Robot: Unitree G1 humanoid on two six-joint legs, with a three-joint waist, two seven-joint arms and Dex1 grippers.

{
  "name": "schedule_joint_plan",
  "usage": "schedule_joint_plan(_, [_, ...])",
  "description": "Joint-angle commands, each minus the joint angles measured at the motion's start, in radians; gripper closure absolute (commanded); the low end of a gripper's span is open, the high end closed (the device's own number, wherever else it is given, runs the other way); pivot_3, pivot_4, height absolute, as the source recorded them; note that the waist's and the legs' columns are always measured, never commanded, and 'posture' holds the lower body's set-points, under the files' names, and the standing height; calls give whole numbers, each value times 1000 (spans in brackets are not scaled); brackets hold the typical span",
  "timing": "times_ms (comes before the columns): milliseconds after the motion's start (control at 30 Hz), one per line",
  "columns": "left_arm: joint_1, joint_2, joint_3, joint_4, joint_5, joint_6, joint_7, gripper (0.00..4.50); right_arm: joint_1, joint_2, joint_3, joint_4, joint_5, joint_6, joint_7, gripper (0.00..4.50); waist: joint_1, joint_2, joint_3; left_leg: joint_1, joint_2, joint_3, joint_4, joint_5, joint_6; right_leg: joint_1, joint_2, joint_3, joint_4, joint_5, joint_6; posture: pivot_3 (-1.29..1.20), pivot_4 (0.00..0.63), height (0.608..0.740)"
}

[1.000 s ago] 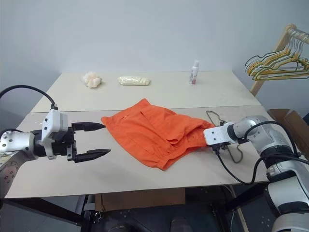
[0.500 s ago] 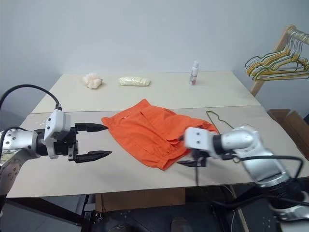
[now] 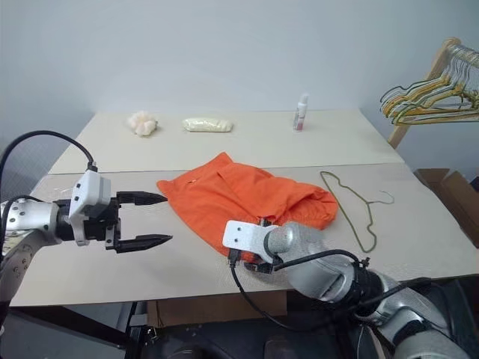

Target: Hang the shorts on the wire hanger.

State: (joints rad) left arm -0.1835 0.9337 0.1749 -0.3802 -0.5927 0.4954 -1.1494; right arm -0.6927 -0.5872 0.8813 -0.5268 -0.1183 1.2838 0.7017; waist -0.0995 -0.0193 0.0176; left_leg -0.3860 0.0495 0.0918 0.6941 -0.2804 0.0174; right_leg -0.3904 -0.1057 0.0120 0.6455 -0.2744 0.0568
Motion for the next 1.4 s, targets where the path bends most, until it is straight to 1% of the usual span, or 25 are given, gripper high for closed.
schedule_joint_plan(33, [-1,3,18,-27,-8,-8,7,0,-35,47,57,22,-29,54,-66,591,0,0,0,0,0,0,0,0,0,0,0,0,0,0,0,-99,5,740])
schedule_joint_plan(67, [2,3,19,-29,-8,-8,8,0,-42,49,76,31,-33,57,-75,852,0,0,0,0,0,0,0,0,0,0,0,0,0,0,0,-100,5,740])
schedule_joint_plan(167, [2,3,19,-29,-8,-9,9,0,-57,61,106,66,-35,59,-95,1963,0,-1,0,1,0,0,0,0,0,1,0,0,0,0,0,-102,4,740])
schedule_joint_plan(233, [-2,2,15,-28,-7,-9,11,0,-65,66,120,91,-35,54,-106,2613,0,-1,0,1,0,-1,0,0,0,1,0,-1,0,0,0,-101,3,740])
schedule_joint_plan(367, [-10,1,11,-26,-6,-8,13,0,-80,51,158,121,-44,36,-119,3986,0,-1,-1,1,0,-1,0,0,0,1,0,-1,0,0,0,-101,3,740])
schedule_joint_plan(400, [-13,1,9,-24,-5,-8,13,0,-83,44,164,130,-47,25,-118,4291,0,-1,-1,1,0,-1,0,0,0,1,0,-1,0,0,0,-100,3,740])
schedule_joint_plan(433, [-15,1,8,-22,-4,-8,13,0,-85,36,169,138,-51,14,-119,4472,1,-1,-1,1,0,-1,0,0,0,1,0,-1,0,0,0,-99,3,740])
schedule_joint_plan(533, [-22,2,3,-20,1,-10,14,0,-93,-6,184,159,-70,-43,-112,4472,2,-1,-1,1,0,-1,0,0,0,2,0,-1,0,0,0,-96,2,740])
schedule_joint_plan(600, [-27,3,-9,-17,17,-22,12,0,-86,-66,179,170,-101,-178,-99,4472,3,-1,-1,1,0,-1,0,0,0,2,0,-1,-1,0,0,-92,3,740])
schedule_joint_plan(633, [-30,6,-21,-13,35,-34,10,0,-73,-106,161,175,-110,-296,-87,4472,4,-1,-1,1,0,-1,0,0,0,2,0,-1,-1,0,0,-92,3,740])
schedule_joint_plan(700, [-38,13,-50,9,93,-77,6,0,-38,-194,101,197,-110,-597,-68,4472,5,-1,-1,0,-1,0,0,0,0,2,0,-2,-2,0,0,-93,0,740])
schedule_joint_plan(800, [-54,37,-107,74,227,-163,19,0,26,-337,-9,240,-64,-1054,-8,4472,2,-1,0,0,-1,1,-1,0,0,1,0,-2,-3,0,0,-99,0,740])
schedule_joint_plan(933, [-93,67,-203,241,433,-384,17,0,137,-476,-173,286,33,-1422,95,4472,-3,-1,0,1,-1,4,-1,0,0,2,0,-2,-3,0,0,-110,0,740])
schedule_joint_plan(1000, [-122,59,-239,304,488,-458,14,0,181,-505,-233,309,58,-1526,142,4472,-1,-1,0,1,0,4,-1,0,0,2,0,-2,-3,0,0,-117,0,740])
schedule_joint_plan(1067, [-163,32,-279,362,532,-505,17,0,220,-518,-287,318,81,-1569,180,4472,1,-1,0,1,0,5,-1,0,0,2,0,-2,-3,0,0,-126,0,740])
schedule_joint_plan(1267, [-258,-35,-391,522,661,-675,17,0,283,-476,-389,322,75,-1582,232,4472,0,-1,0,1,0,6,0,0,0,2,0,-1,-2,0,0,-154,0,740])
schedule_joint_plan(1400, [-303,-43,-468,625,757,-798,-1,0,303,-453,-436,324,56,-1570,254,4472,-4,-1,0,1,0,7,0,0,1,2,0,-1,-2,0,0,-179,0,740])
